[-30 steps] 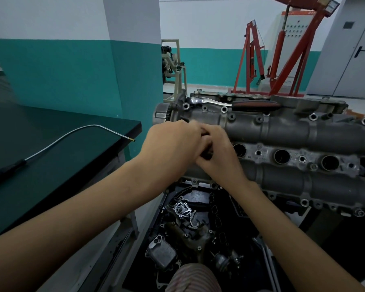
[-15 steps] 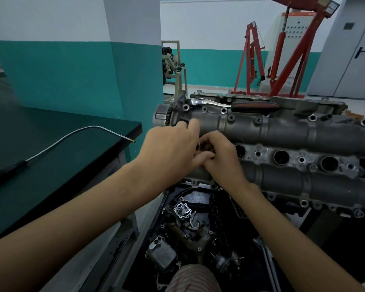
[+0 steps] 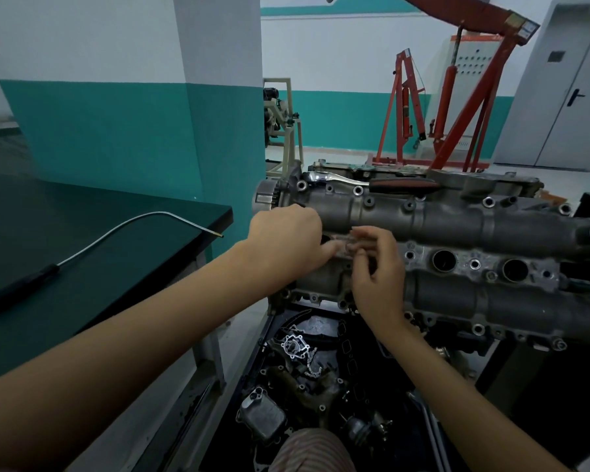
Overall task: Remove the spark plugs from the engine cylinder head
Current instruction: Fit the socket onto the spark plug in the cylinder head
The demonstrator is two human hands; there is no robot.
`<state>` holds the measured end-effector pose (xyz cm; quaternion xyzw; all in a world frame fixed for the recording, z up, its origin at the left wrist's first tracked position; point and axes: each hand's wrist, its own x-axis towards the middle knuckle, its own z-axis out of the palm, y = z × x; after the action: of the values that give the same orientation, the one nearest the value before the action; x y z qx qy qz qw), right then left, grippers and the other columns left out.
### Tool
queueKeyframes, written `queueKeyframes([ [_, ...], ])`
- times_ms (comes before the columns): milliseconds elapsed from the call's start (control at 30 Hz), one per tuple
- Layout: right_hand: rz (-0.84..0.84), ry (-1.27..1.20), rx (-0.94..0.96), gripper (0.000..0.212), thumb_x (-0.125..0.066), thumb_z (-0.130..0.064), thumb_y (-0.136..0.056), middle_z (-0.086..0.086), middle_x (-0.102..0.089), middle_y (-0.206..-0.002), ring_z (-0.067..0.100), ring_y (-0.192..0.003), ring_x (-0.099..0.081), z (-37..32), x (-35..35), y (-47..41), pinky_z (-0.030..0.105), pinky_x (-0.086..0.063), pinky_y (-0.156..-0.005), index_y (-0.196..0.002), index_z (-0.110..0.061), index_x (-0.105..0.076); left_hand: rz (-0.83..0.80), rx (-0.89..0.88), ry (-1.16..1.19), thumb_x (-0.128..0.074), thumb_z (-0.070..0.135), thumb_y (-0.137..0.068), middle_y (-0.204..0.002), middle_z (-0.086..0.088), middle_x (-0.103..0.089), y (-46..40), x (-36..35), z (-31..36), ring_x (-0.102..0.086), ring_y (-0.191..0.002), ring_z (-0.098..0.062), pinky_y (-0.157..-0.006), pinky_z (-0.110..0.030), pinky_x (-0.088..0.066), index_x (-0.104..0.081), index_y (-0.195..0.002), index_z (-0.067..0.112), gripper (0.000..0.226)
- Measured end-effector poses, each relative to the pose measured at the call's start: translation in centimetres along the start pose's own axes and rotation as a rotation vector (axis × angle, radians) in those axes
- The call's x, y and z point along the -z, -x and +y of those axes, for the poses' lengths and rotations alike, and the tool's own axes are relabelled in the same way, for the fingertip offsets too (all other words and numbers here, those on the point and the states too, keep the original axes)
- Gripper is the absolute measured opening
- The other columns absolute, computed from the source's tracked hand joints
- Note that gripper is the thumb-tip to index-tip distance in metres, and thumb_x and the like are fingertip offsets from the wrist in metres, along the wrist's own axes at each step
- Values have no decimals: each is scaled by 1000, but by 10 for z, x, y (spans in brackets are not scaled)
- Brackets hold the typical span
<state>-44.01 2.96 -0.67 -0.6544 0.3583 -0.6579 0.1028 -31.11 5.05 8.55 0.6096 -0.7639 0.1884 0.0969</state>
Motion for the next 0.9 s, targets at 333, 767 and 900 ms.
queueKeyframes([
  [333, 70, -177, -280, 33, -40, 10, -84, 1, -61, -80, 9, -71, -58, -23, -2, -2, 21, -48, -64, -87, -19, -55, -806, 507, 1394, -22, 10, -96, -39, 5, -34, -9, 12, -10, -26, -26, -6, -31, -11, -22, -35, -73, 14, 27],
  [767, -485, -305, -1014, 21, -41, -13, -94, 9, -62, -47, 16, -38, -58, -58, -1, -42, 18, -42, -37, -87, 4, -52, -790, 362, 1950, -32, 17, -97, -45, 4, -42, 73, 42, 6, -31, -28, -3, -32, -13, -27, -38, -77, 13, 21],
  [900, -289, -697, -1131, 11, -42, -8, -96, 17, -61, -63, 18, -44, -58, -58, -15, -36, 22, -47, -42, -92, 2, -46, -679, 329, 1825, -29, 12, -94, -47, -3, -48, 84, 31, 21, -34, -29, -9, -37, -13, -30, -36, -82, 10, 14],
])
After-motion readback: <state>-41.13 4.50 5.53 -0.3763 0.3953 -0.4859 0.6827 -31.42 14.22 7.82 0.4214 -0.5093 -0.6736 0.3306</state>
